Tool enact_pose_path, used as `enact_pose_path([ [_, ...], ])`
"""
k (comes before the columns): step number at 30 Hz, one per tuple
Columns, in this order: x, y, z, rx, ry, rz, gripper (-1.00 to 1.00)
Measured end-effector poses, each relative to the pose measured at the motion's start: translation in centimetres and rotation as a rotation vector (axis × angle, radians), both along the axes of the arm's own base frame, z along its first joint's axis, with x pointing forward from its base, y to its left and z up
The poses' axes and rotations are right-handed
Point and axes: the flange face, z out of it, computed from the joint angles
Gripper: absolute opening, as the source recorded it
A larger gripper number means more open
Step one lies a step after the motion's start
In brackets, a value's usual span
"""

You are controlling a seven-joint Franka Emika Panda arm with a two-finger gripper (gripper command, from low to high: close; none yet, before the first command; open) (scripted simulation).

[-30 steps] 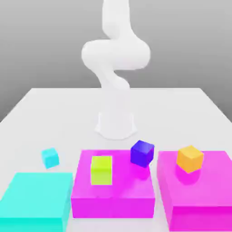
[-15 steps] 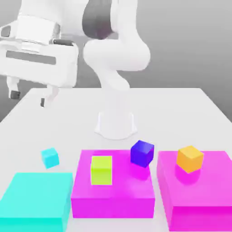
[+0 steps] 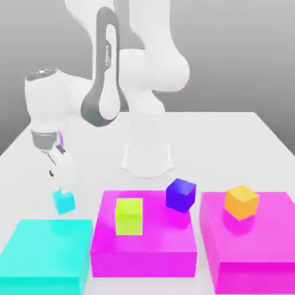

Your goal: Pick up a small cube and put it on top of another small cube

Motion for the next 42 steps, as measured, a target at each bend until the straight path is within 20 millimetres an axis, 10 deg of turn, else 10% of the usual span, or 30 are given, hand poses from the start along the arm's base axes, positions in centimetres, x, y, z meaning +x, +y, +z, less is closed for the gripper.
enact_pose_path([
  [7, -0.2, 0.2, -4.5, 0.002, 0.002, 0.001, 0.0],
  [8, -0.3, 0.2, -4.9, 0.003, 0.002, 0.001, -1.0],
  [15, -0.3, 0.2, -4.9, 0.003, 0.001, 0.001, -1.0],
  [25, -0.3, 0.1, 1.0, 0.003, 0.0, -0.004, -1.0],
  [42, 10.0, 18.2, 10.3, -0.004, 0.0, -0.098, -1.0],
])
